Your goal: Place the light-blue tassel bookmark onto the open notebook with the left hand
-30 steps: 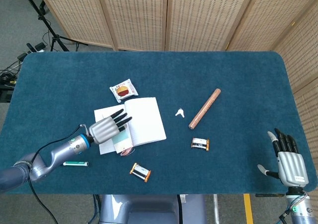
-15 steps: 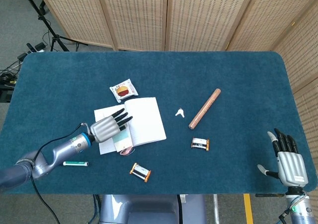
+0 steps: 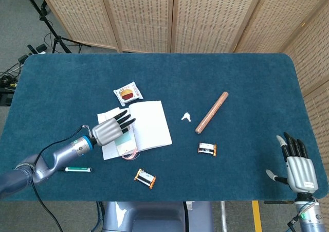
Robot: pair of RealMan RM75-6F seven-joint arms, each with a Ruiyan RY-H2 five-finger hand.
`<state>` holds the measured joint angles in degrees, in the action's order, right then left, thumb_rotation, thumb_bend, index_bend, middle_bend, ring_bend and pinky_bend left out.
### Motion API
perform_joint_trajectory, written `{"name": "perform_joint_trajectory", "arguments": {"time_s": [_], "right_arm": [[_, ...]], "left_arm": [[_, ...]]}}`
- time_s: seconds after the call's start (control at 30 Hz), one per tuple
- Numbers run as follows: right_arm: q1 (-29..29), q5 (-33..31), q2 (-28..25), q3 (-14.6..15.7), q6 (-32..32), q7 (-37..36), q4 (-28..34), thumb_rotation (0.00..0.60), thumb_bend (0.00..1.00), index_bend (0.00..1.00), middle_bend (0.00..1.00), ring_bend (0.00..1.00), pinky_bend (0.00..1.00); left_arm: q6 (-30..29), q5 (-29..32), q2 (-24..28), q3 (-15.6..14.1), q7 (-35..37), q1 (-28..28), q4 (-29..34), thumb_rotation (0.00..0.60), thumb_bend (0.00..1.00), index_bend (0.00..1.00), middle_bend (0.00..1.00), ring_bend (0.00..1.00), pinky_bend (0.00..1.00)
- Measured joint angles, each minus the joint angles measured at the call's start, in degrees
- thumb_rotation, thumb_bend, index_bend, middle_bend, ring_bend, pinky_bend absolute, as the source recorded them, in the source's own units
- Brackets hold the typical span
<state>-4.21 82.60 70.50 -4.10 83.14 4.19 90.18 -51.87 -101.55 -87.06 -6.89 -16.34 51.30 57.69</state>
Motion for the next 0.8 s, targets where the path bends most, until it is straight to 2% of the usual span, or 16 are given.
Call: {"name": "perform_joint_trajectory", "arguments": {"time_s": [0.57, 0.8], "right_arm": [[0.14, 0.46, 0.30, -0.09, 0.66, -0.46, -0.50, 0.600, 0.16, 0.00, 0.00, 0.00, 0.00], [0.27, 0.68, 0.23, -0.03, 0.97, -0.42, -0.33, 0.600, 0.16, 0.00, 0.00, 0.00, 0.00]], "left_arm": [[-0.64, 0.62, -0.29, 0.03, 0.34, -0.34, -0.45, 0.600, 0.28, 0.27, 0.00, 0.00, 0.00], [-1.28, 0.81, -0.94, 0.51, -0.01, -0.30, -1.11, 0.600, 0.27, 0.25, 0.00, 0.00, 0.00]]}}
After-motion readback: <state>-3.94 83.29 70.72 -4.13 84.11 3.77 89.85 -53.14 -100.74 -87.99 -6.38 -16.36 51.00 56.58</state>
